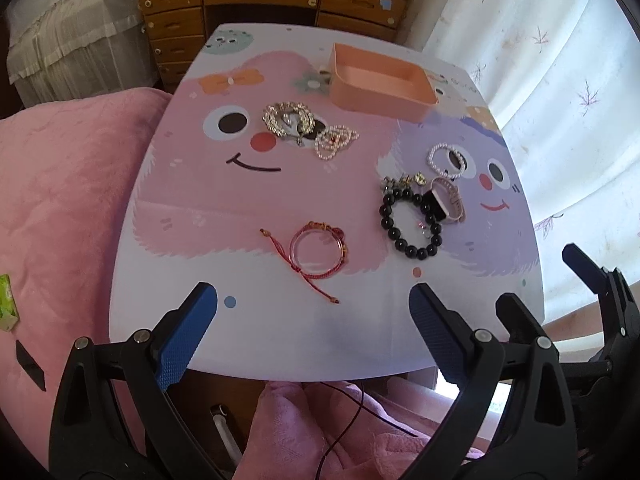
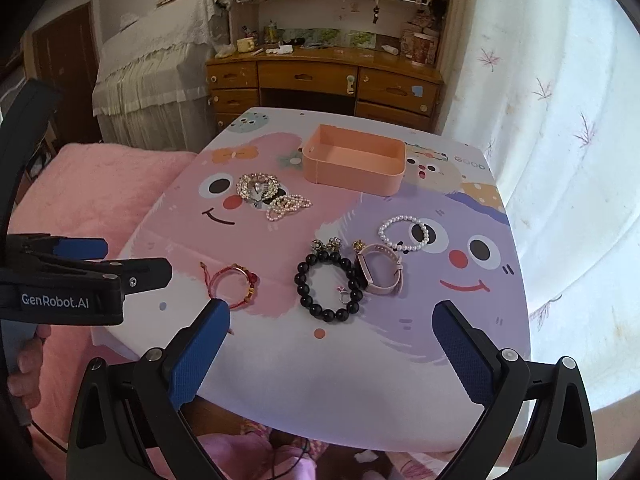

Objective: Organize jewelry
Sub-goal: 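Lower the left gripper onto the red string bracelet and close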

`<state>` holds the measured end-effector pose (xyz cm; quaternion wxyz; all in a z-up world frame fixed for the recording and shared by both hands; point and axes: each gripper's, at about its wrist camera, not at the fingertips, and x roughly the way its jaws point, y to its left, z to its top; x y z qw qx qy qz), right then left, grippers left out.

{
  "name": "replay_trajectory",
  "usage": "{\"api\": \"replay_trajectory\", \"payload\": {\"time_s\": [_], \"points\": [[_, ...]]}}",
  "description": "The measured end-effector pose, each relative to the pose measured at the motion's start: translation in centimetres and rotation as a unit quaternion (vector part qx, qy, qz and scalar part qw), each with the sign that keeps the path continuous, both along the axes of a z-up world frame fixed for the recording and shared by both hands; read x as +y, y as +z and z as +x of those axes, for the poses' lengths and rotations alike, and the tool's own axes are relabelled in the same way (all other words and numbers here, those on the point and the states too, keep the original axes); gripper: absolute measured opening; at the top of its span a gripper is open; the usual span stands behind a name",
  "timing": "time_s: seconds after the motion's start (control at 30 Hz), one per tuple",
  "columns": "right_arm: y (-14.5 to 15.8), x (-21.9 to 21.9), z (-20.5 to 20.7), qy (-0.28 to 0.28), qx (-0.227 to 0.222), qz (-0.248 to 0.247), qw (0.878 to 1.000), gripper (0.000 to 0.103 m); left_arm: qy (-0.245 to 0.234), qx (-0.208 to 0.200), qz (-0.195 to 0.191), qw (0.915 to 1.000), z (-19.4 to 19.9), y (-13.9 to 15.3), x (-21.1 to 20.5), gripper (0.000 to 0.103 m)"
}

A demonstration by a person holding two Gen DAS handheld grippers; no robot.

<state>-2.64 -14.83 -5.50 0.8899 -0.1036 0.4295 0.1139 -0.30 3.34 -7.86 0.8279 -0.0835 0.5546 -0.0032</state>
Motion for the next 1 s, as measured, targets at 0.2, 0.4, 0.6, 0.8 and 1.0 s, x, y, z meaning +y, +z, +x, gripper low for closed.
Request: {"api": "replay_trajectory", "payload": {"time_s": [0.2,0.4,0.6,0.8,1.0], "points": [[-5.6,0.7,2.0,0.039,0.0,0.004,0.999,0.103,-0.069,-0.014,0.017,0.9974,1.7,-4.3,-1.2,0.096],[-10.4,1.0,3.5,0.079,-0.001,-0.006,0.997,0.103,-0.138,-0.051,0.038,0.9883,3.5,-6.5,-3.1,0.096],[-13.8,0.4,5.7,0.074,0.016,-0.005,0.997,0.102,-0.208,-0.05,0.074,0.9741,5.9,-9.1,-4.5,0.096],[-17.0,-0.1,8.6,0.072,0.045,-0.02,0.996,0.084,-0.241,-0.022,0.085,0.9665,7.9,-12.3,-5.0,0.084],[-18.5,-0.4,10.7,0.06,0.062,-0.019,0.996,0.077,-0.28,-0.032,0.097,0.9544,7.8,-13.6,-5.2,0.072]]}}
